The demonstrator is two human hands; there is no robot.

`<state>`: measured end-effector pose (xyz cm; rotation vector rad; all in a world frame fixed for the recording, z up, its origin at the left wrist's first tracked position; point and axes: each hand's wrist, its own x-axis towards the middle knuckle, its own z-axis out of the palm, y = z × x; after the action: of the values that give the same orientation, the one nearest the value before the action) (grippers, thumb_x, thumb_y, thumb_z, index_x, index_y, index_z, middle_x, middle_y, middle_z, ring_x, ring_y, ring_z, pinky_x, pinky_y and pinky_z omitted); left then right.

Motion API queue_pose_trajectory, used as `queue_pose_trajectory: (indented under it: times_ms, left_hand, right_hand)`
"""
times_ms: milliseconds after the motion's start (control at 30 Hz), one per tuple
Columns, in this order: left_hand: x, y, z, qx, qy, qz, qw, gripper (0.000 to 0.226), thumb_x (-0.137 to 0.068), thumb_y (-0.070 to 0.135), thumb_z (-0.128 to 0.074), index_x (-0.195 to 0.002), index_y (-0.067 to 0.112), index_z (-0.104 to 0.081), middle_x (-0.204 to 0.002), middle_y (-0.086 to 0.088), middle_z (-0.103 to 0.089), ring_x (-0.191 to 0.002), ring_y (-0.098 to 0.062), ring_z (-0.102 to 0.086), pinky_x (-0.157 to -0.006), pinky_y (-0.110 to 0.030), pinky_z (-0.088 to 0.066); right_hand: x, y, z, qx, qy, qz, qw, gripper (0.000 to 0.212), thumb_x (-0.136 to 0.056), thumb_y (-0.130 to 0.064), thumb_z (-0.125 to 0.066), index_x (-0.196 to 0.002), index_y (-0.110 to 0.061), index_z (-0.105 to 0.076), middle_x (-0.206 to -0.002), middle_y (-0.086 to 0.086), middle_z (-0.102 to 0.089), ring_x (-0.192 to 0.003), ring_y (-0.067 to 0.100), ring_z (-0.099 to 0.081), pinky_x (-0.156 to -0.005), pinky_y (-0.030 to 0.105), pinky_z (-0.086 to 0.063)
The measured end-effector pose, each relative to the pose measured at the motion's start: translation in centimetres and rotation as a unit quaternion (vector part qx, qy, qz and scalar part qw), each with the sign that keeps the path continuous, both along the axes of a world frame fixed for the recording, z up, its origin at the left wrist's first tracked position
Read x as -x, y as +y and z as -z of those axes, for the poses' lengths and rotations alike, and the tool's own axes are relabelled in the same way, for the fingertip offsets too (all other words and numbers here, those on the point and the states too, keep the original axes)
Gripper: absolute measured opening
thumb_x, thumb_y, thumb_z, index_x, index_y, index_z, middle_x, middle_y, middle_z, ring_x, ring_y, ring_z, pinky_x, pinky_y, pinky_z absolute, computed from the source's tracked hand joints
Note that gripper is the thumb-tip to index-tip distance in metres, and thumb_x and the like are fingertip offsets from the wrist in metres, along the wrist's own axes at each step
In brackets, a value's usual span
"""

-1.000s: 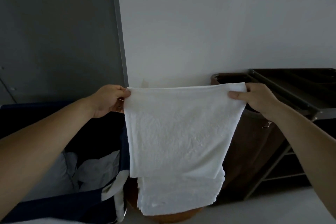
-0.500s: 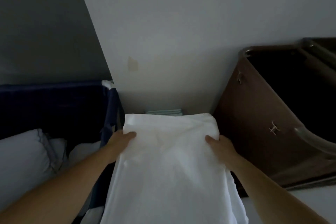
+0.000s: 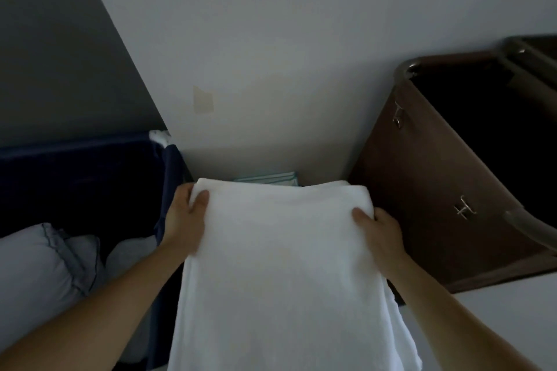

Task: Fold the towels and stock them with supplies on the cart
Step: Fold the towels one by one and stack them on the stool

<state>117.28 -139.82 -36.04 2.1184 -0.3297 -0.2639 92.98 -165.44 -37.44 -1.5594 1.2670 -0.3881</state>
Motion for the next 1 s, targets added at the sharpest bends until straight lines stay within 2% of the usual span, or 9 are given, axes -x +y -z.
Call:
queue_pose_trajectory:
  times_ms: [167, 333, 467, 533, 600, 700, 833, 933, 1000]
  left_hand:
    - [-0.9, -1.1, 2.4, -0.104, 0.087, 0.031, 0.990, 0.040, -0.102, 0.030, -0.052, -0.132, 0.005, -0.048, -0.118, -0.012, -0.059, -0.103, -0.030, -0.057, -0.088, -0.038, -0.047]
    - [2.0, 2.2, 3.7, -0.105, 0.131, -0.015, 0.986, 0.054, -0.092, 0.044, -0.064, -0.129, 0.008, -0.050, -0.121, -0.012, -0.060, -0.108, -0.033, -0.060, -0.092, -0.050, -0.053]
    - [6.0, 5.3, 4.6, -0.064, 0.246, 0.026, 0.967, 0.071, -0.086, 0.050, -0.071, -0.141, 0.017, -0.041, -0.119, 0.005, -0.060, -0.098, -0.013, -0.062, -0.074, -0.026, -0.052]
    - [8.0, 6.6, 5.2, -0.066, 0.277, 0.034, 0.958, 0.073, -0.084, 0.053, -0.070, -0.142, 0.016, -0.044, -0.123, 0.001, -0.063, -0.103, -0.018, -0.064, -0.084, -0.032, -0.054]
    - [9.4, 7.8, 5.8, -0.086, 0.273, 0.036, 0.958, 0.076, -0.083, 0.056, -0.070, -0.143, 0.015, -0.046, -0.127, -0.002, -0.063, -0.106, -0.021, -0.064, -0.087, -0.034, -0.054]
    - [11.1, 9.6, 6.0, -0.085, 0.307, 0.032, 0.947, 0.078, -0.080, 0.059, -0.072, -0.139, 0.013, -0.051, -0.120, -0.002, -0.066, -0.101, -0.020, -0.065, -0.077, -0.029, -0.053]
    - [12.9, 12.0, 5.3, -0.113, 0.358, 0.035, 0.926, 0.067, -0.076, 0.063, -0.074, -0.122, 0.015, -0.062, -0.101, 0.003, -0.067, -0.091, -0.018, -0.066, -0.066, -0.026, -0.050]
    - [13.7, 13.4, 5.3, -0.112, 0.373, 0.032, 0.920, 0.055, -0.073, 0.062, -0.077, -0.103, 0.018, -0.061, -0.099, -0.001, -0.069, -0.090, -0.022, -0.067, -0.075, -0.033, -0.056]
    - [14.0, 13.9, 5.2, -0.100, 0.370, 0.021, 0.923, 0.054, -0.074, 0.058, -0.079, -0.103, 0.017, -0.059, -0.100, -0.006, -0.068, -0.092, -0.027, -0.066, -0.081, -0.038, -0.058]
  right_hand:
    - [0.0, -0.4, 2.1, -0.021, 0.066, -0.024, 0.997, 0.035, -0.094, -0.031, -0.063, -0.115, -0.003, -0.059, -0.106, 0.011, -0.062, -0.094, 0.030, -0.061, -0.086, 0.045, -0.052]
    - [1.3, 0.9, 3.0, 0.023, 0.058, -0.025, 0.998, 0.054, -0.090, -0.035, -0.068, -0.134, -0.013, -0.049, -0.109, -0.002, -0.054, -0.097, 0.021, -0.055, -0.086, 0.037, -0.045]
    - [3.9, 3.0, 2.7, 0.055, 0.072, -0.021, 0.996, 0.050, -0.086, -0.037, -0.071, -0.128, -0.015, -0.056, -0.098, -0.006, -0.061, -0.080, 0.015, -0.058, -0.069, 0.030, -0.046]
    - [5.4, 4.0, 2.2, 0.055, 0.097, -0.036, 0.993, 0.050, -0.084, -0.038, -0.072, -0.125, -0.013, -0.058, -0.089, -0.010, -0.061, -0.074, 0.012, -0.059, -0.059, 0.026, -0.044]
    - [7.1, 5.1, 2.1, 0.033, 0.130, -0.057, 0.989, 0.056, -0.084, -0.045, -0.073, -0.127, -0.011, -0.057, -0.100, 0.000, -0.066, -0.084, 0.022, -0.064, -0.070, 0.034, -0.052]
    - [9.4, 7.3, 1.9, -0.014, 0.182, -0.083, 0.980, 0.070, -0.083, -0.061, -0.067, -0.130, -0.011, -0.054, -0.115, 0.005, -0.064, -0.096, 0.026, -0.063, -0.082, 0.039, -0.053]
    - [11.6, 10.5, 0.9, 0.033, 0.244, -0.096, 0.965, 0.075, -0.080, -0.070, -0.060, -0.128, -0.012, -0.053, -0.110, 0.002, -0.053, -0.093, 0.025, -0.058, -0.075, 0.037, -0.049]
    - [13.3, 12.8, 0.5, 0.068, 0.240, -0.073, 0.966, 0.069, -0.077, -0.071, -0.059, -0.118, -0.015, -0.055, -0.099, -0.002, -0.058, -0.086, 0.023, -0.060, -0.075, 0.040, -0.053]
    - [14.4, 13.9, 0.5, 0.043, 0.222, -0.048, 0.973, 0.063, -0.075, -0.074, -0.057, -0.106, -0.020, -0.052, -0.090, -0.006, -0.059, -0.080, 0.019, -0.059, -0.075, 0.041, -0.054]
